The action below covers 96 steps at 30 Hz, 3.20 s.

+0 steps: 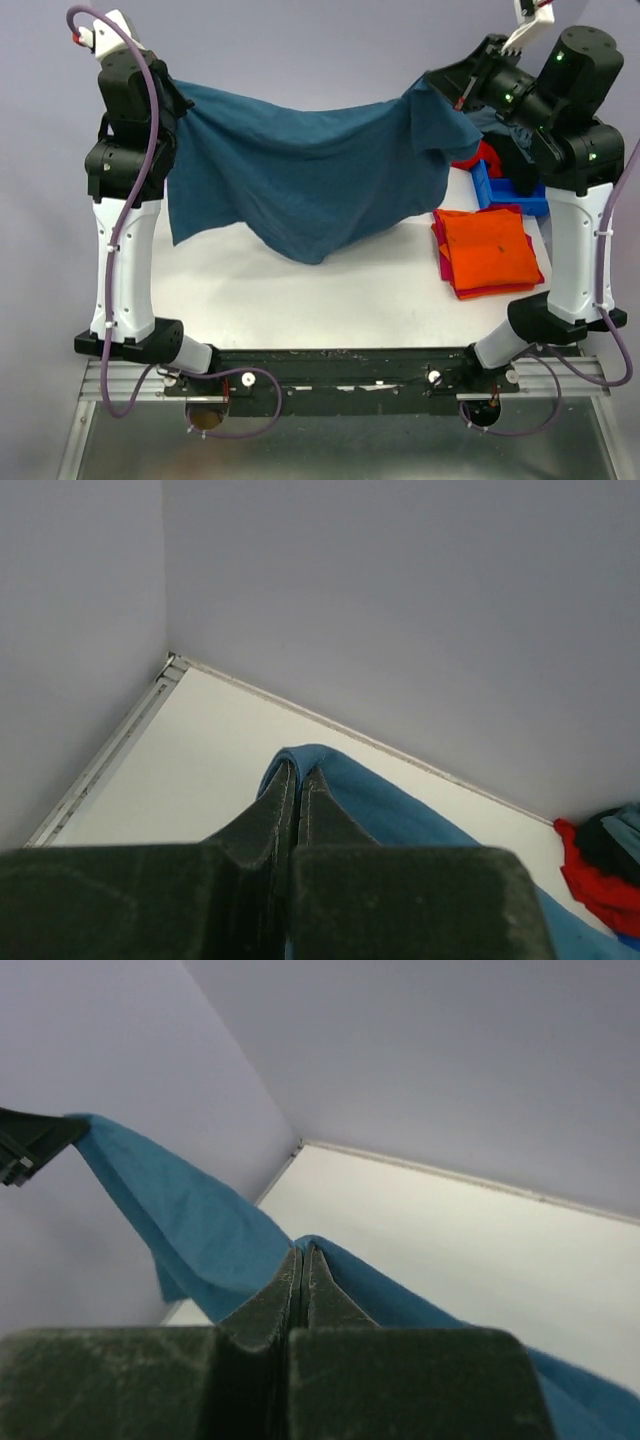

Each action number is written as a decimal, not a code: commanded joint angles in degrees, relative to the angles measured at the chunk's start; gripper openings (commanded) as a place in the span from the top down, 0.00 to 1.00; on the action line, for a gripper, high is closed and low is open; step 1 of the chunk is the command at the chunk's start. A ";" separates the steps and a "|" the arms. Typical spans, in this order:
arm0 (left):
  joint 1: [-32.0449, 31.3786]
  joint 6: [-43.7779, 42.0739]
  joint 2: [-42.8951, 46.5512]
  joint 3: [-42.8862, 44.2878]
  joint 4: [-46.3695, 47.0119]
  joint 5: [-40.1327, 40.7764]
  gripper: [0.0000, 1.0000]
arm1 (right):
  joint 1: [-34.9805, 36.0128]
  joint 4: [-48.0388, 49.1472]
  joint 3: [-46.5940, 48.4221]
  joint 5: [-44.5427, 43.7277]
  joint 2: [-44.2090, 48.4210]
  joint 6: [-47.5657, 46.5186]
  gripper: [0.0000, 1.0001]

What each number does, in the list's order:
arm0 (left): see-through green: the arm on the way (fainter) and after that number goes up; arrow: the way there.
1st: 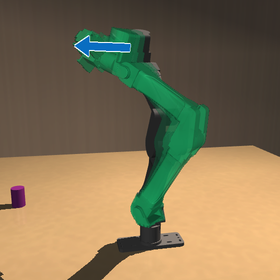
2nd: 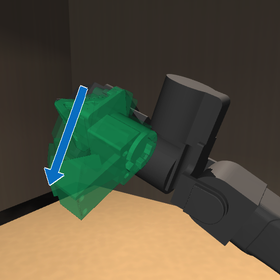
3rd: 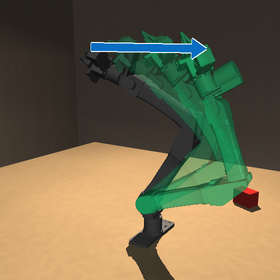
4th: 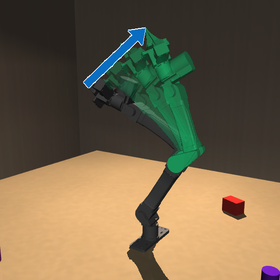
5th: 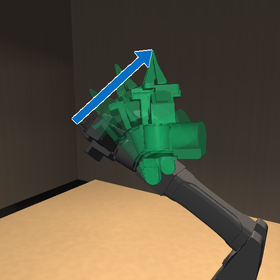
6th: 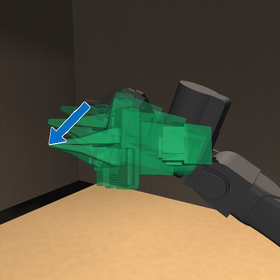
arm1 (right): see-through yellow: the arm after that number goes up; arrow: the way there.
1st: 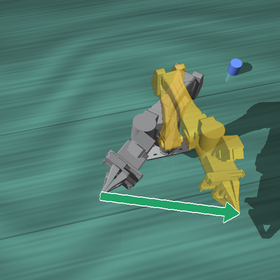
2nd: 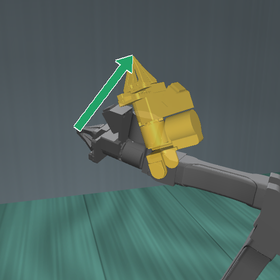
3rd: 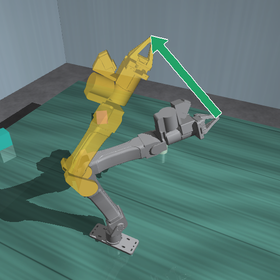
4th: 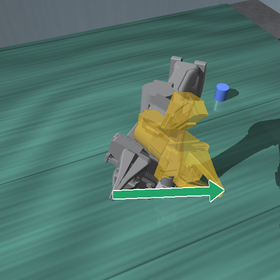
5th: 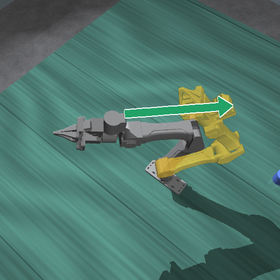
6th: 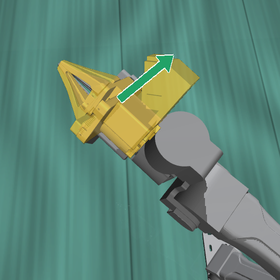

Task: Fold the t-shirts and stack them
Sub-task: Flatten out the tshirt

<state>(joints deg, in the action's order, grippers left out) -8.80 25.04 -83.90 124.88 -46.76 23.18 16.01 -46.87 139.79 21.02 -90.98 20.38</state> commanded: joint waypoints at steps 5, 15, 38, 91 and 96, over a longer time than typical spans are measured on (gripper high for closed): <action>0.54 -1.75 22.42 -16.39 3.25 5.46 1.00 | -0.28 2.66 -16.12 15.71 17.04 0.27 0.99; 0.54 -1.13 37.14 -15.55 -0.79 11.36 1.00 | -0.28 5.56 -15.34 17.23 31.30 1.68 0.99; 3.17 10.82 -10.39 -38.23 20.48 3.72 1.00 | -3.70 11.98 -5.16 2.53 -28.97 2.47 0.99; 3.17 30.59 32.05 -90.60 28.31 7.31 0.01 | 4.03 17.95 -96.64 -29.63 10.13 21.72 0.55; 3.17 32.53 29.85 -90.87 28.04 9.34 0.01 | 2.19 19.10 -91.98 -28.23 2.93 20.67 0.84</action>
<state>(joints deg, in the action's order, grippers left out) -5.96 55.27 -52.29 34.02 -18.92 29.12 19.75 -29.65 43.68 -6.22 -83.70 40.80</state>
